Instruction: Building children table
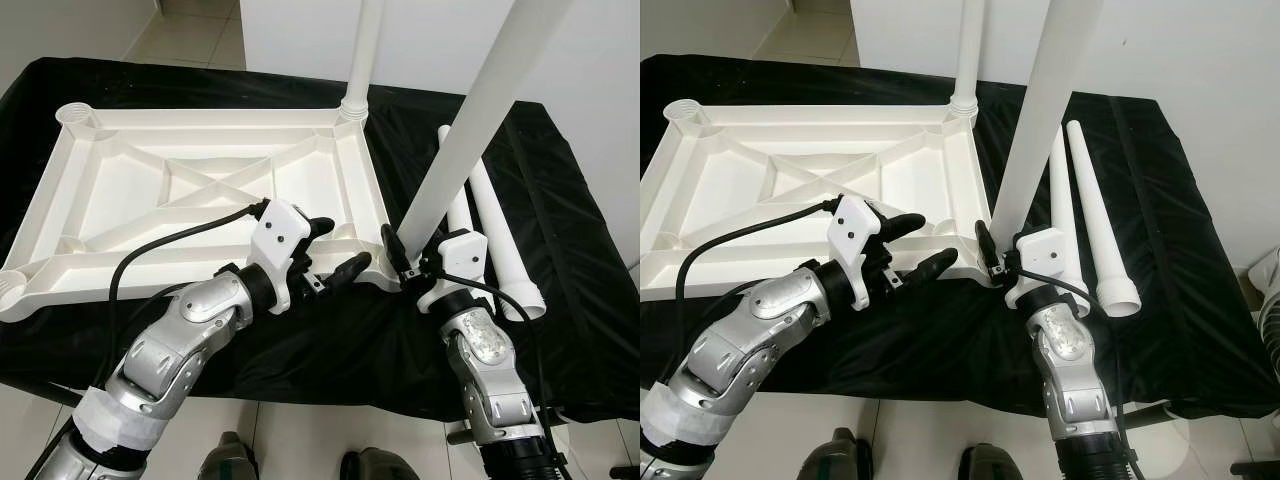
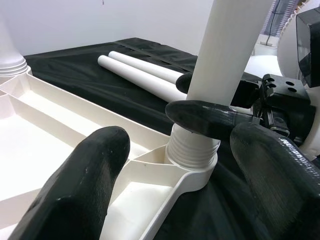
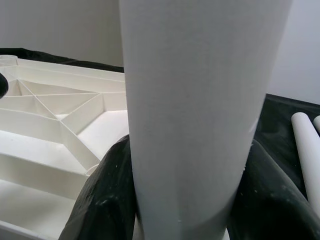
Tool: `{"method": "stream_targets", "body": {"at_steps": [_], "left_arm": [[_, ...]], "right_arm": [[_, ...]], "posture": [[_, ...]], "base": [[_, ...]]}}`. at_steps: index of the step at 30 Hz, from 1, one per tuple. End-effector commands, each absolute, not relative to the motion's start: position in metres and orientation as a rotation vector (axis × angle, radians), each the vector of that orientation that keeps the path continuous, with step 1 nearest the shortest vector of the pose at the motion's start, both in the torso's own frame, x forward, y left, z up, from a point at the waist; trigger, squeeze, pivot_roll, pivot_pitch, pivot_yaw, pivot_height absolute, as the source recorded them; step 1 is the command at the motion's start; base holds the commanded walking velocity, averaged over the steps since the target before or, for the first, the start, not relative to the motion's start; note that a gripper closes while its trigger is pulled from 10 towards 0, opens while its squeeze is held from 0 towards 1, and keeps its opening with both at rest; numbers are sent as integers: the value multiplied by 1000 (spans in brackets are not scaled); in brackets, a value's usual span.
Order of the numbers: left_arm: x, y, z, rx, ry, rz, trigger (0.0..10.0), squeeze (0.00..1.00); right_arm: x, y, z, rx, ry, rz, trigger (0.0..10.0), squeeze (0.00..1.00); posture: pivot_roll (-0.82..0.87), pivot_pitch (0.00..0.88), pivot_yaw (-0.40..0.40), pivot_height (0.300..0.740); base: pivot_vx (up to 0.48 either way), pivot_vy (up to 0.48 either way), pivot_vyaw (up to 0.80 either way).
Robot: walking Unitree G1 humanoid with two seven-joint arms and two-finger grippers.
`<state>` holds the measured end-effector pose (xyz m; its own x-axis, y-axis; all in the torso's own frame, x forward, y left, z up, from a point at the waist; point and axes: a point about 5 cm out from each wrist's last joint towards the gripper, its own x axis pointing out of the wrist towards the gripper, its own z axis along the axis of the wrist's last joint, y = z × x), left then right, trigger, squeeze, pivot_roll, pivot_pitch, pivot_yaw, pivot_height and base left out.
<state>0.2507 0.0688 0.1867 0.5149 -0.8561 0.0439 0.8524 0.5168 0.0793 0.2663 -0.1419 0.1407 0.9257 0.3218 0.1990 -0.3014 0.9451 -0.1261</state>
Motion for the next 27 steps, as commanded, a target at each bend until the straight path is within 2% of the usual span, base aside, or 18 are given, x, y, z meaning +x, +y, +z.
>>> {"method": "stream_targets", "body": {"at_steps": [1, 6, 11, 27], "left_arm": [[245, 66, 191, 60, -94, -1117, 10000, 0], [244, 66, 191, 59, -94, -1116, 10000, 0], [243, 66, 191, 59, -92, -1117, 10000, 0], [241, 66, 191, 60, -91, -1123, 10000, 0]], "right_arm": [[262, -149, 109, -67, -51, 287, 10000, 0], [261, -148, 107, -80, -54, 299, 10000, 0], [264, -149, 100, -83, 22, 283, 10000, 0], [269, -159, 99, 52, 83, 232, 10000, 0]], "posture": [[41, 93, 4, 740], [43, 93, 3, 740], [45, 91, 3, 740], [45, 87, 0, 740]], "base": [[0, 0, 0], [0, 0, 0], [0, 0, 0], [0, 0, 0]]}}
